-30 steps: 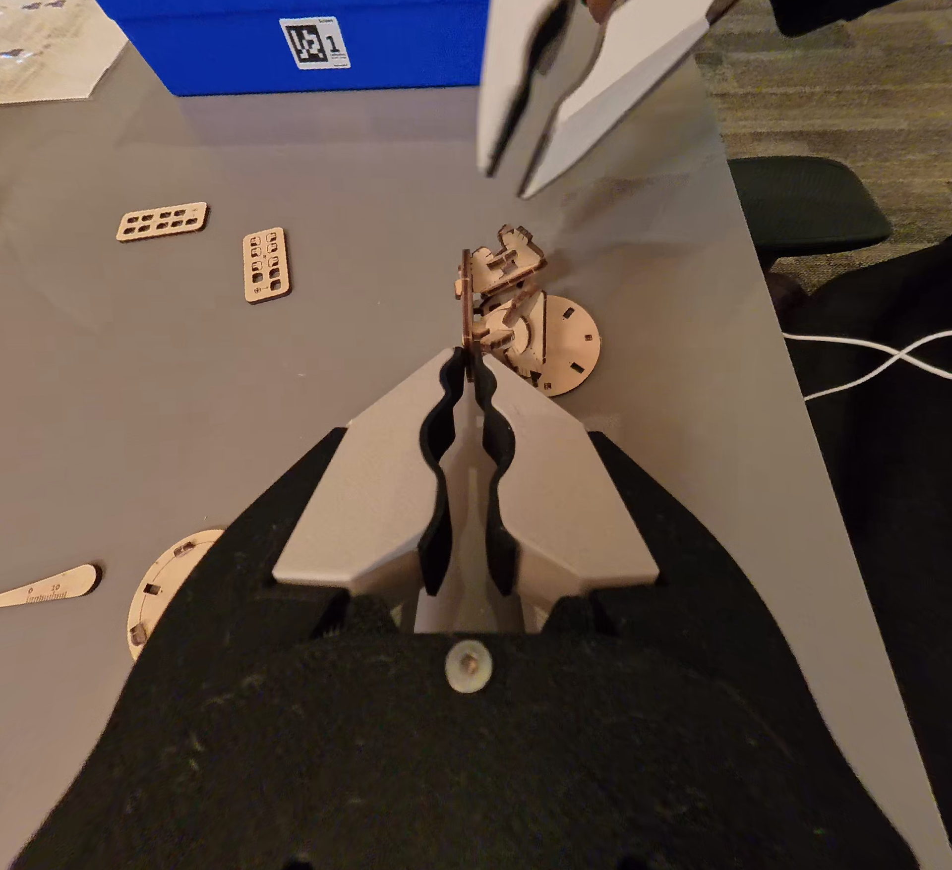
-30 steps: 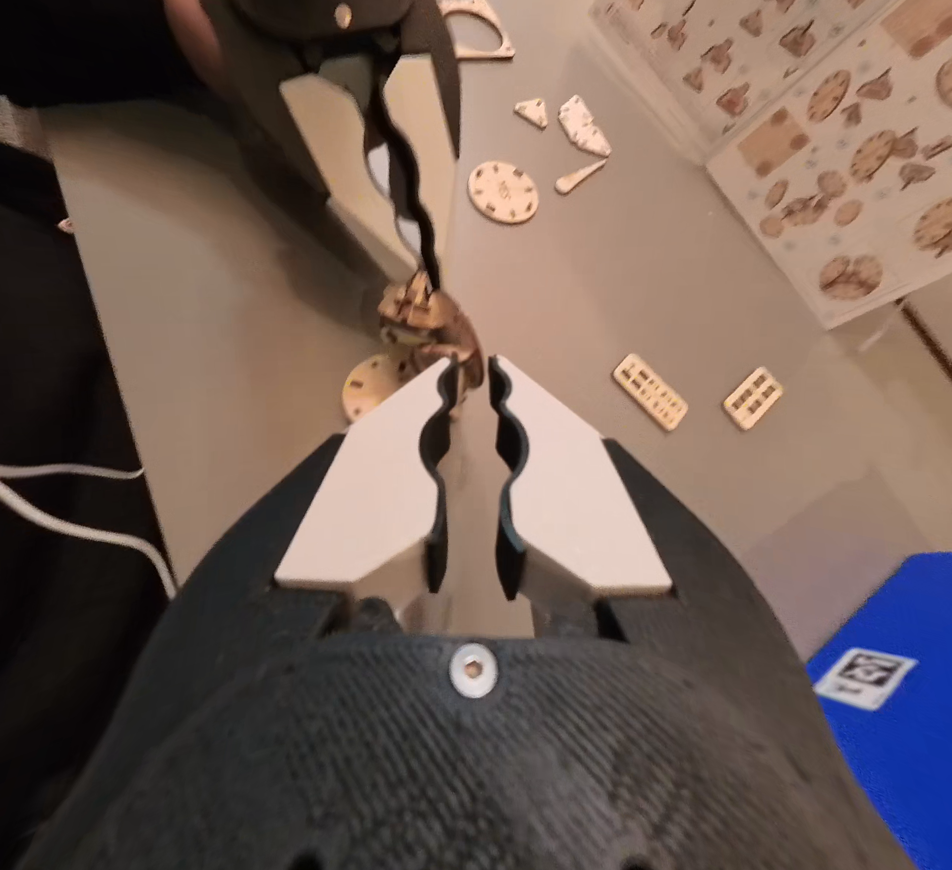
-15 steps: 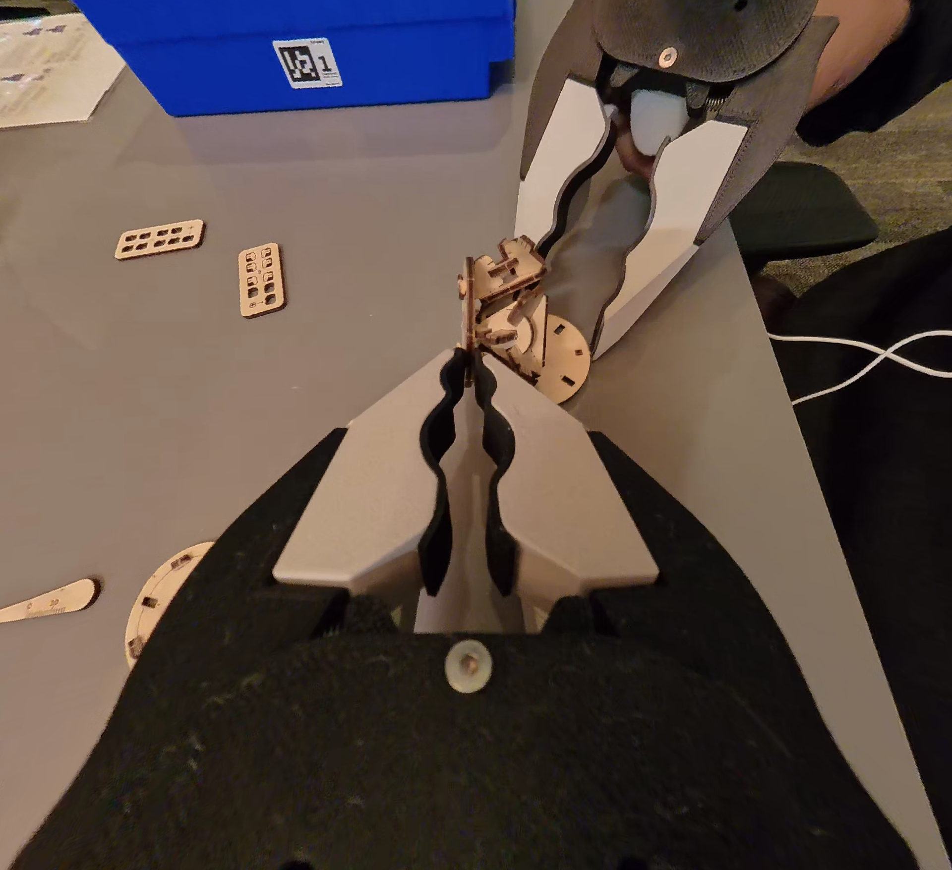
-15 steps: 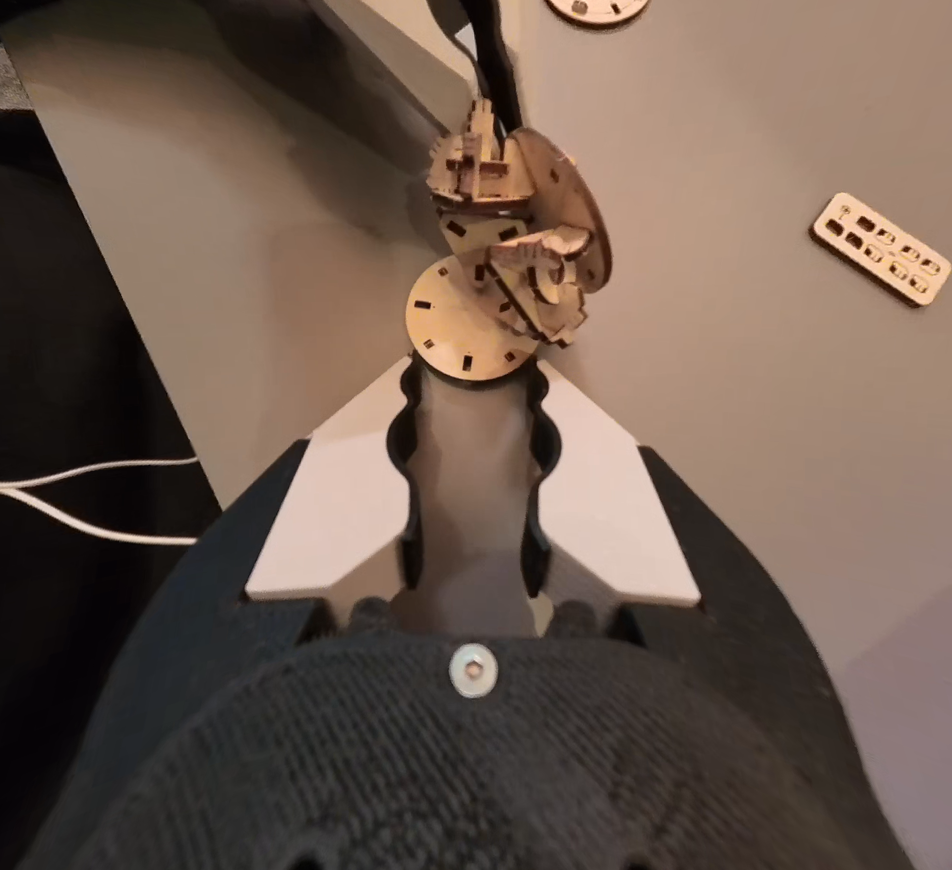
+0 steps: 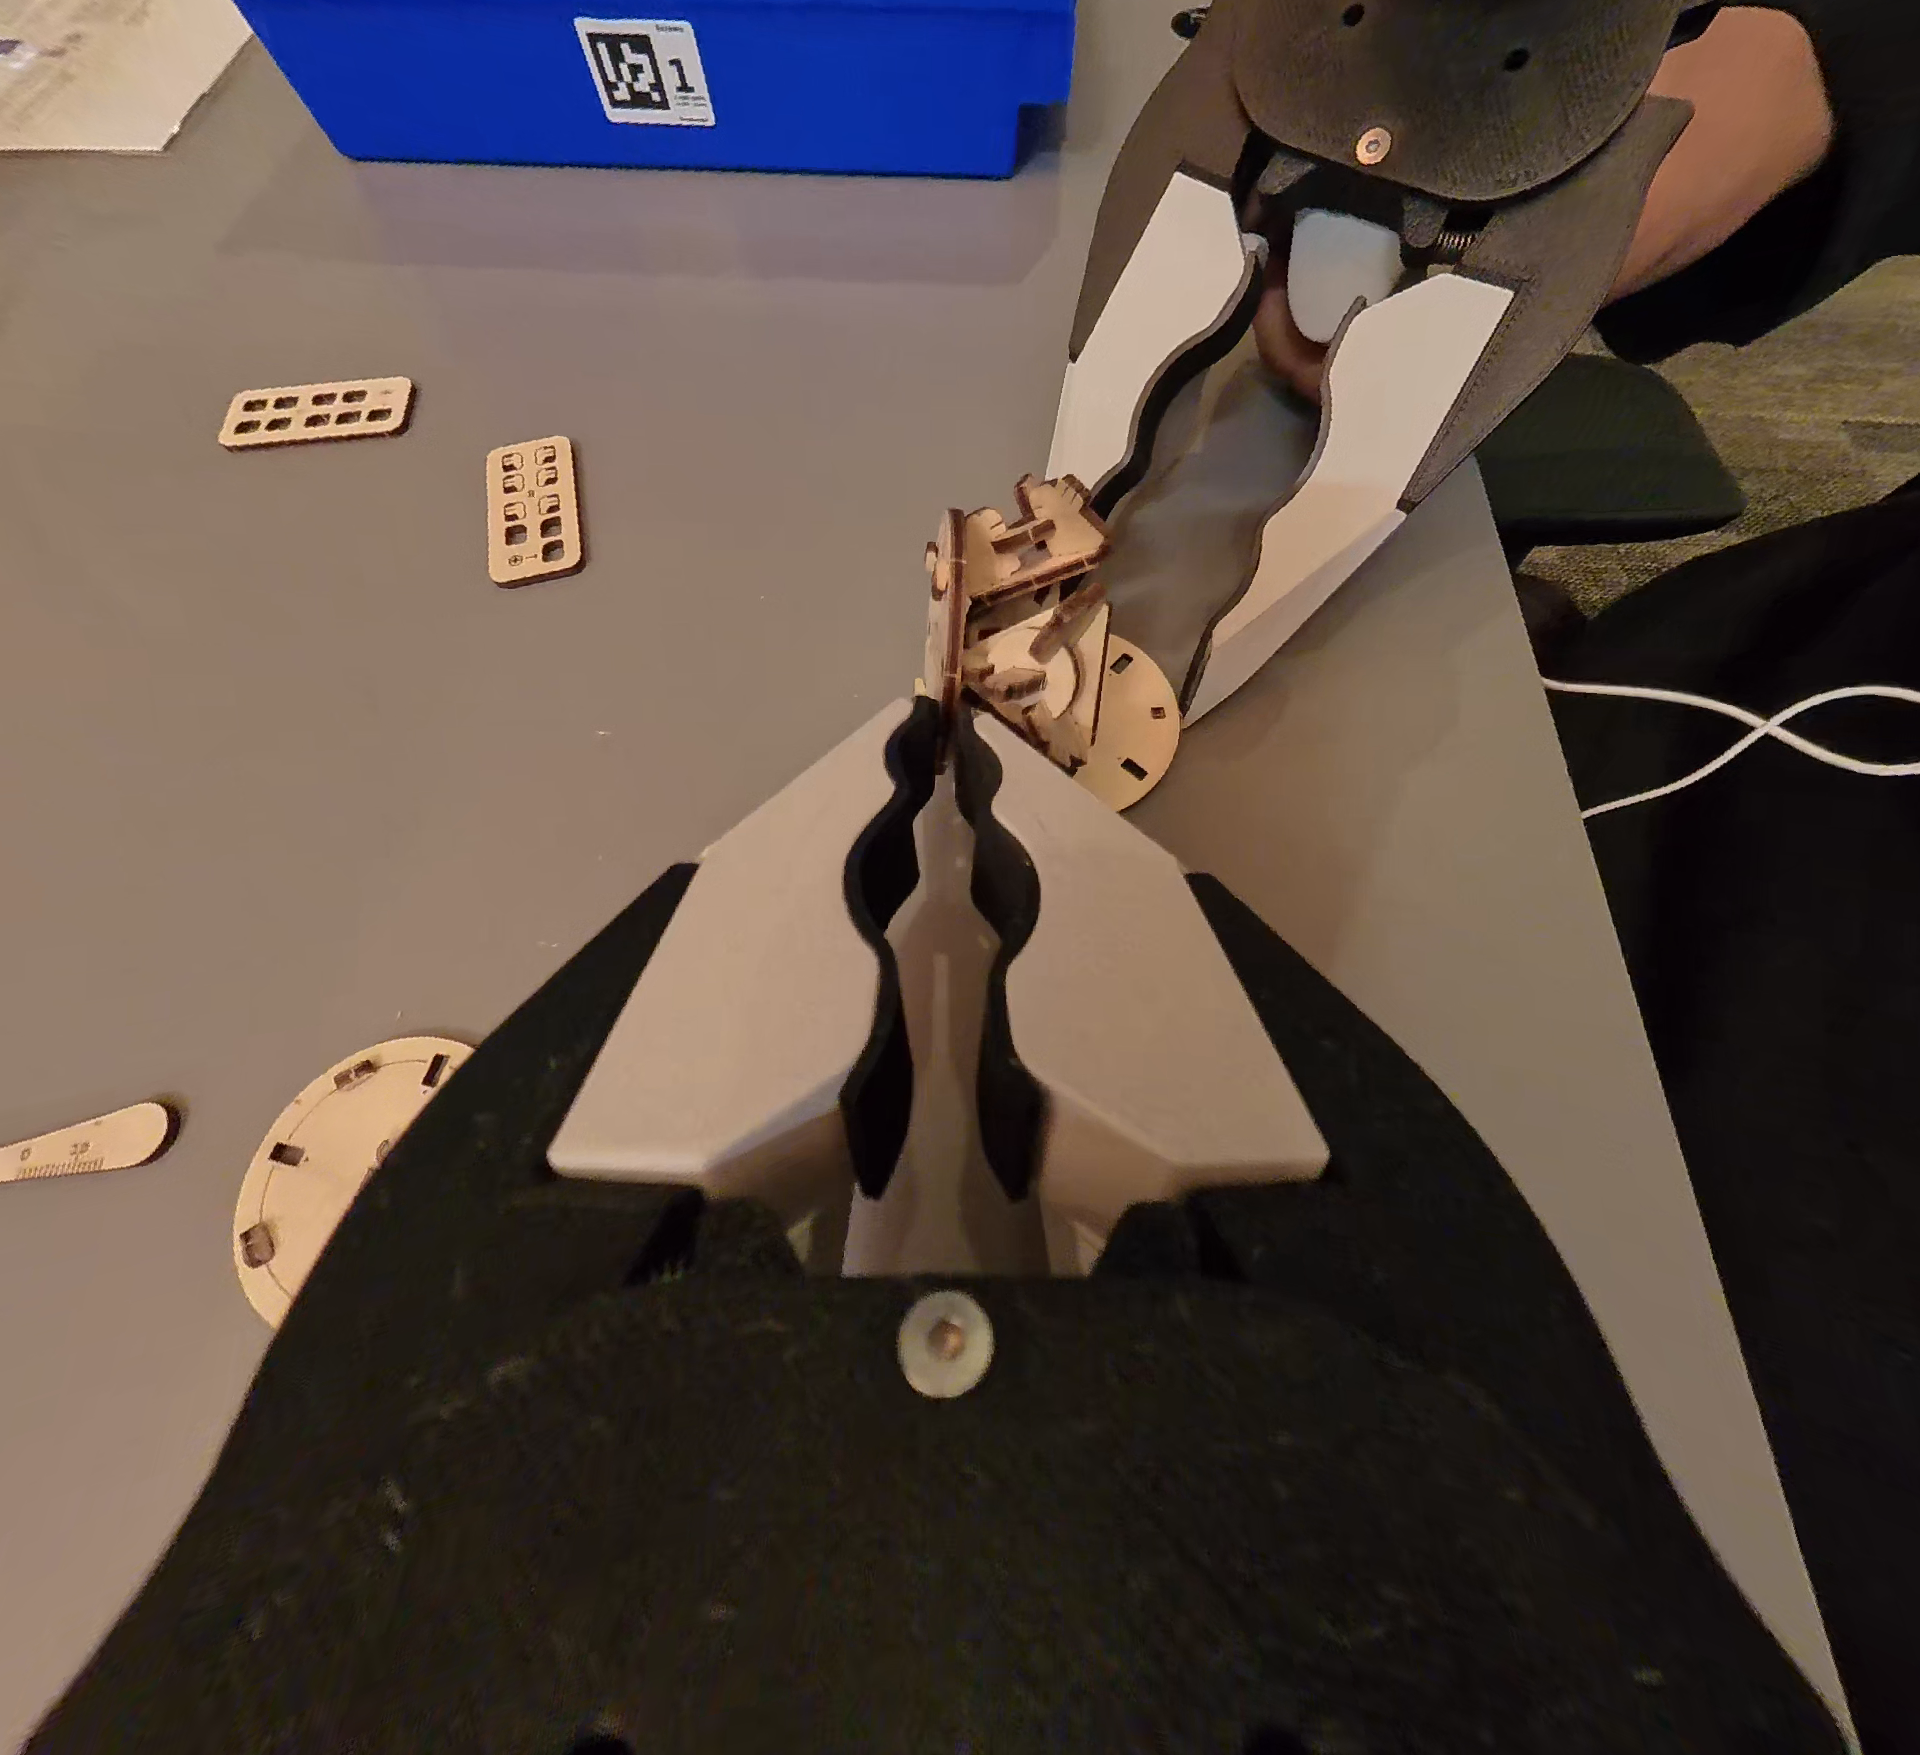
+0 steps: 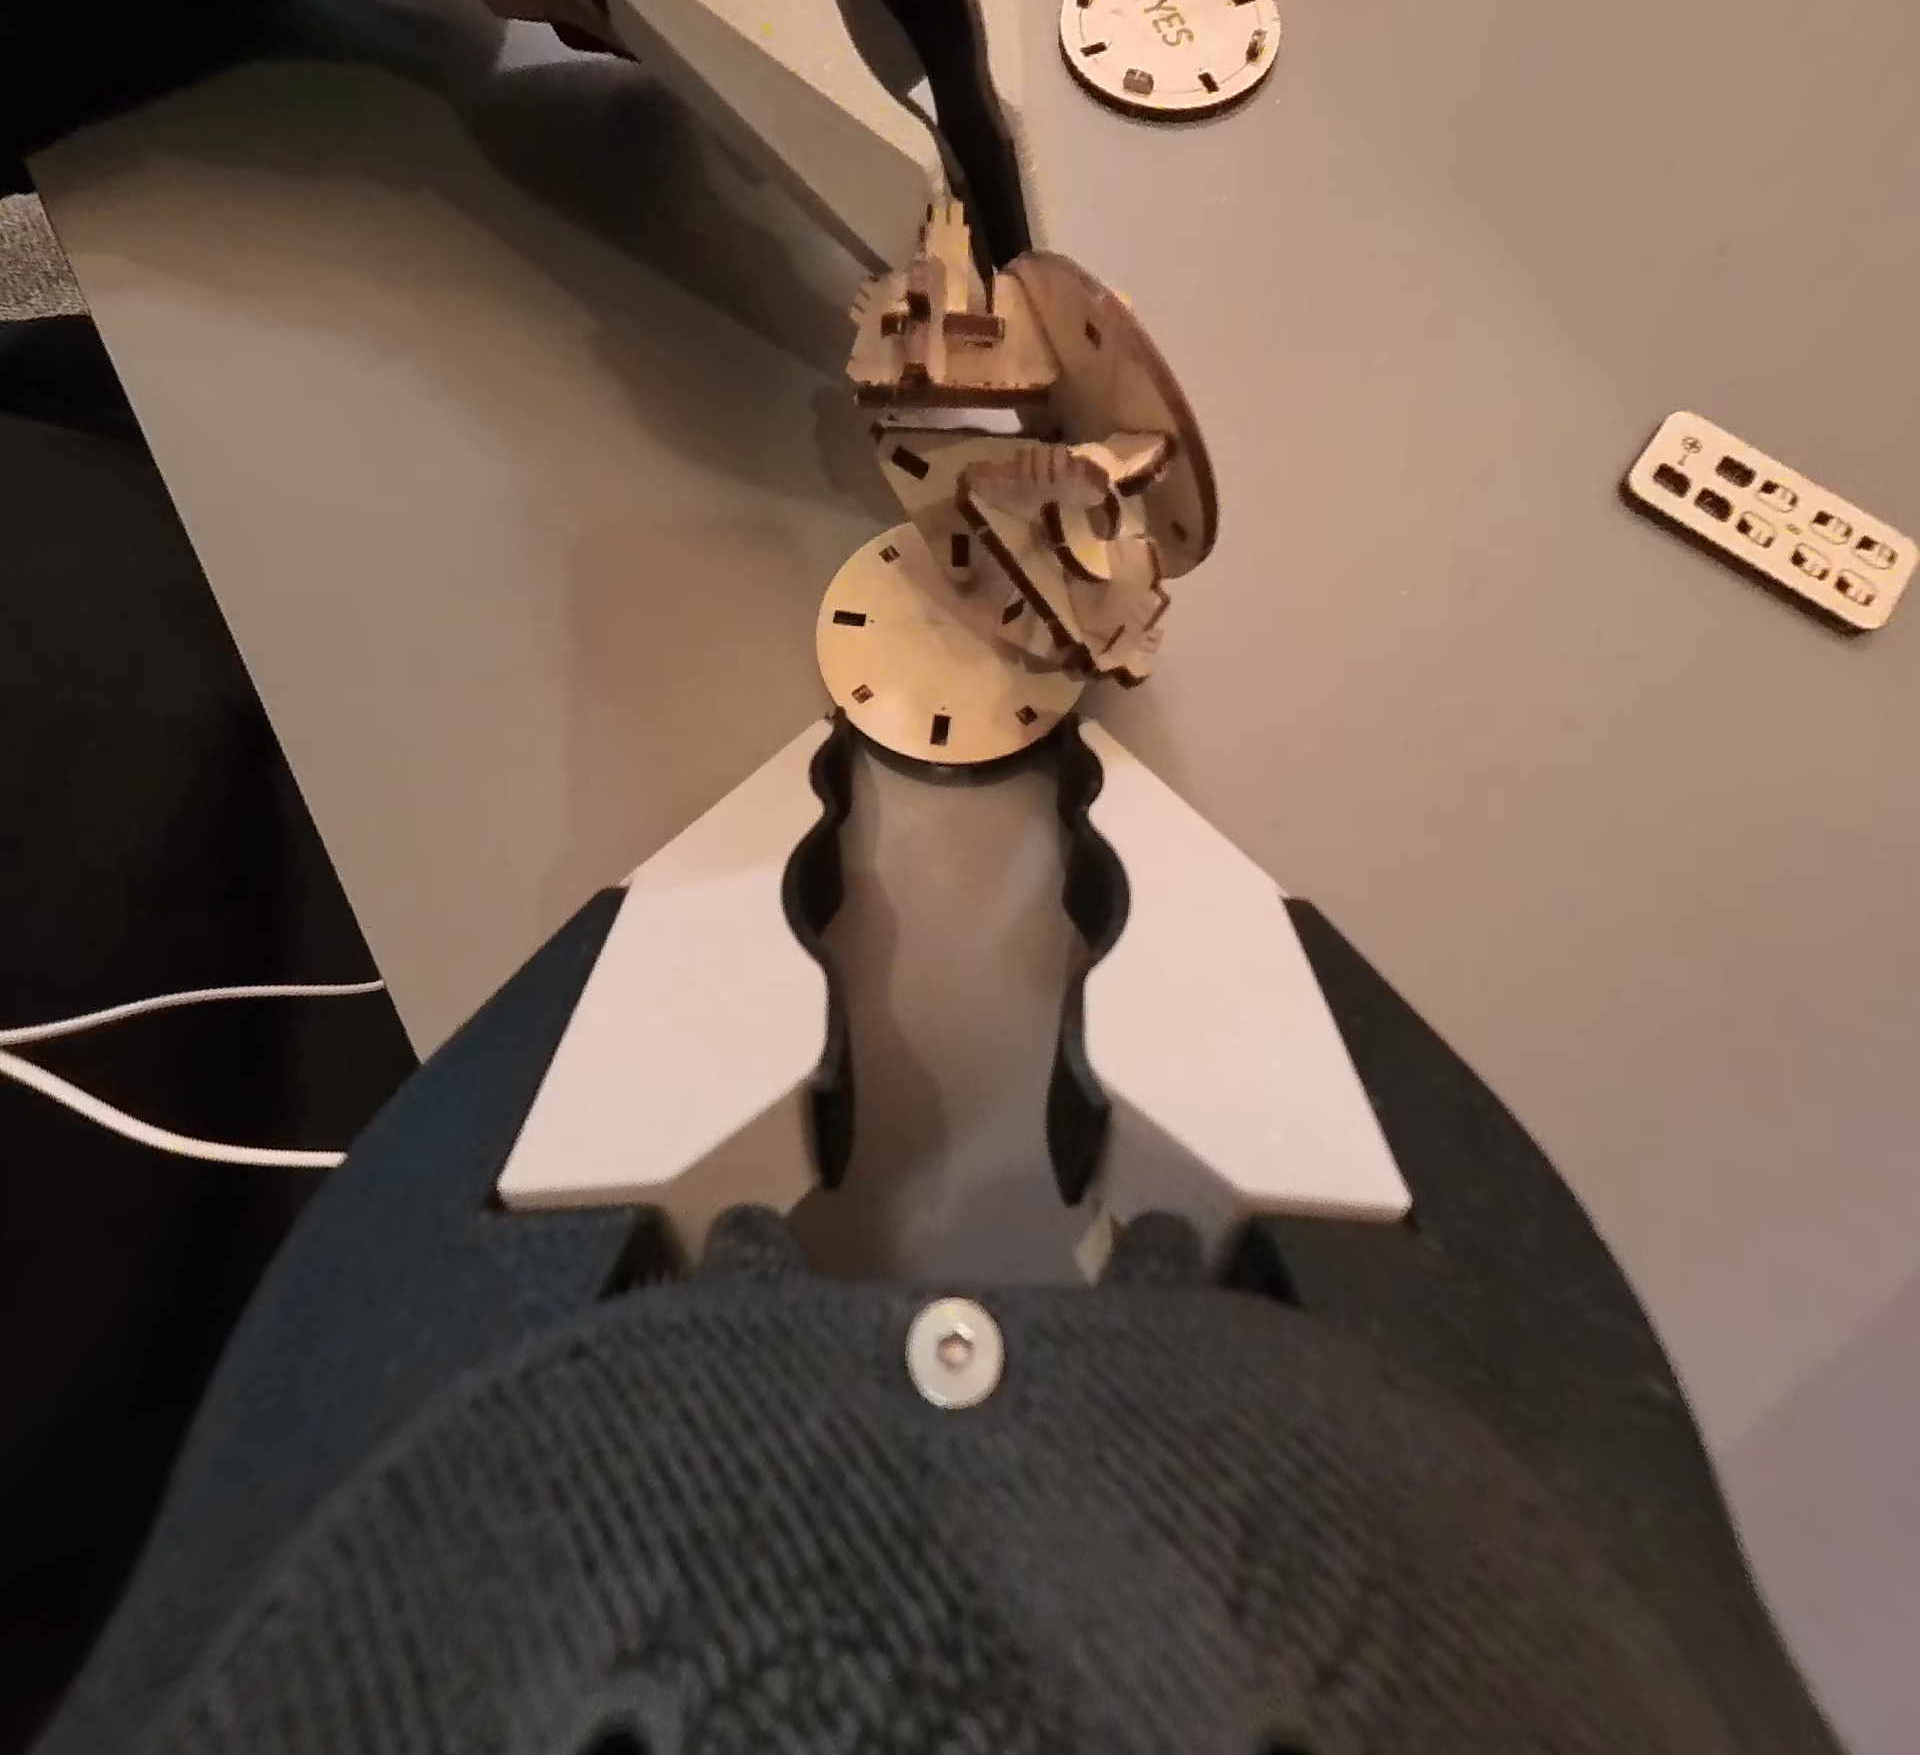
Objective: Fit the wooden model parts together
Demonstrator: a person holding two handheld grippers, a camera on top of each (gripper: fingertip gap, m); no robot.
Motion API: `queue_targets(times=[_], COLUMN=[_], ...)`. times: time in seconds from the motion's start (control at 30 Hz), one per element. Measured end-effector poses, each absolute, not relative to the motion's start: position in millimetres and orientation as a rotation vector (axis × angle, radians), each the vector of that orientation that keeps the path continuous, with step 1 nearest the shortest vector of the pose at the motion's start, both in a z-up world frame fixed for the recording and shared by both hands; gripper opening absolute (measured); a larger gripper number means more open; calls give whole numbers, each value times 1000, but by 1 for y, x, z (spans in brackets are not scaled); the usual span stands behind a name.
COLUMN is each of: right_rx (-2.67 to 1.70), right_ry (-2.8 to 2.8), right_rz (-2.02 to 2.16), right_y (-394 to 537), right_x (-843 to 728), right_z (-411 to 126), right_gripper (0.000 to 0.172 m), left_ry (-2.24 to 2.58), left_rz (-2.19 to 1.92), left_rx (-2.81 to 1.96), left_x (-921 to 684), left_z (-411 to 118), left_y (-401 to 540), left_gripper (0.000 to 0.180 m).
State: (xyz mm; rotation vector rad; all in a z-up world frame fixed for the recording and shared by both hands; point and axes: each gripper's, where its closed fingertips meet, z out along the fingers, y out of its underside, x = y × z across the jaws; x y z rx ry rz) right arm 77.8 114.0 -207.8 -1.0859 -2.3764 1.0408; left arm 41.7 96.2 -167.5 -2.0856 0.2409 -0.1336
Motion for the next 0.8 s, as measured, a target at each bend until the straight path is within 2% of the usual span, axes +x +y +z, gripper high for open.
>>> queue_targets(times=[0.63,0.8], right_rx=[-1078,-1075], right_ry=[-2358,-2348], right_rz=[1056,1051], right_y=[113,115], right_x=[77,77], right_z=[-208,-208], right_gripper=[39,43], left_ry=[246,243], left_rz=[-91,-68], left_rx=[-2089,-2096], left_x=[39,37], left_z=[-169,-170], left_y=[95,96], left_gripper=[0,0])
